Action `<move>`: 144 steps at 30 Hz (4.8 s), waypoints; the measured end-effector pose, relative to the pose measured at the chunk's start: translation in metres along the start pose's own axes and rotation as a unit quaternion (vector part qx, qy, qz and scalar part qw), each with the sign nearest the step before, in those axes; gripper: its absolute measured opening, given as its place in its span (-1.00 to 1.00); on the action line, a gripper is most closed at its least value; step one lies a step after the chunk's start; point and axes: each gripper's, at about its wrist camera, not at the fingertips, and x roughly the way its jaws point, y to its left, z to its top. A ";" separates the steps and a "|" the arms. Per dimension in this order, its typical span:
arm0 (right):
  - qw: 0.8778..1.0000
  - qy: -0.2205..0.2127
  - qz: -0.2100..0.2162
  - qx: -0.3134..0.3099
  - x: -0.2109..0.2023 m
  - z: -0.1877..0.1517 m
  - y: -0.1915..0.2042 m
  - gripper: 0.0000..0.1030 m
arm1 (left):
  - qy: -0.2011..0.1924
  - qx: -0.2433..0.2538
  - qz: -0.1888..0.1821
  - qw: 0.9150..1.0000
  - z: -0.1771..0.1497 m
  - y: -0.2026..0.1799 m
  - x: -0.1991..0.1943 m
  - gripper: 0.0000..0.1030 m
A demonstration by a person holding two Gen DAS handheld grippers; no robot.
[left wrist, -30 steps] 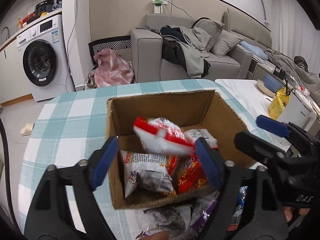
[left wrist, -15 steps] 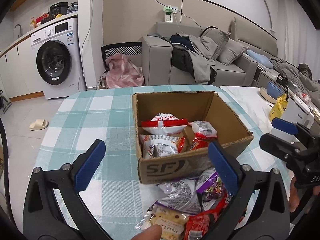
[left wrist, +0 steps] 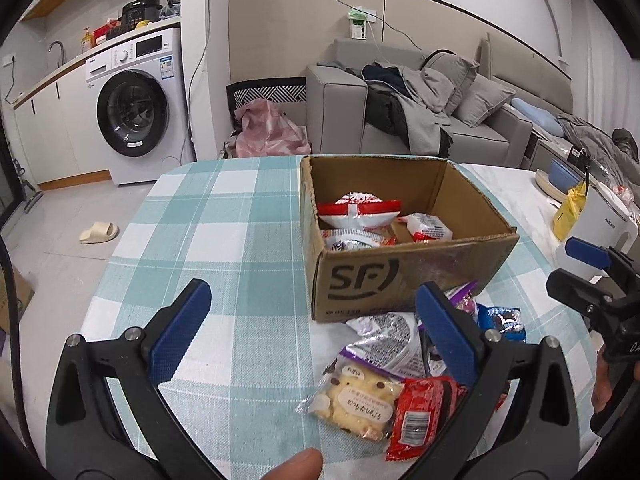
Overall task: Organize snacks
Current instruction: 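Withdraw both open tools back toward the remaining snacks, then grasp a red chip bag with the left tool while the right tool grasps another red bag, then lift both red bags and carry them over the cardboard box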
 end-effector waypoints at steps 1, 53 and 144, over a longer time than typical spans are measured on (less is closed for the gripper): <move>1.000 0.000 -0.002 -0.004 -0.002 -0.003 0.001 1.00 | 0.000 0.000 0.002 1.000 -0.002 0.001 -0.001 0.97; 0.988 0.144 0.042 -0.032 0.045 -0.080 0.021 0.66 | 0.088 0.033 -0.044 0.995 -0.087 -0.033 0.008 0.97; 0.994 0.081 0.065 -0.032 -0.001 -0.088 0.029 -0.13 | 0.060 0.046 -0.141 0.987 -0.085 -0.042 -0.032 -0.29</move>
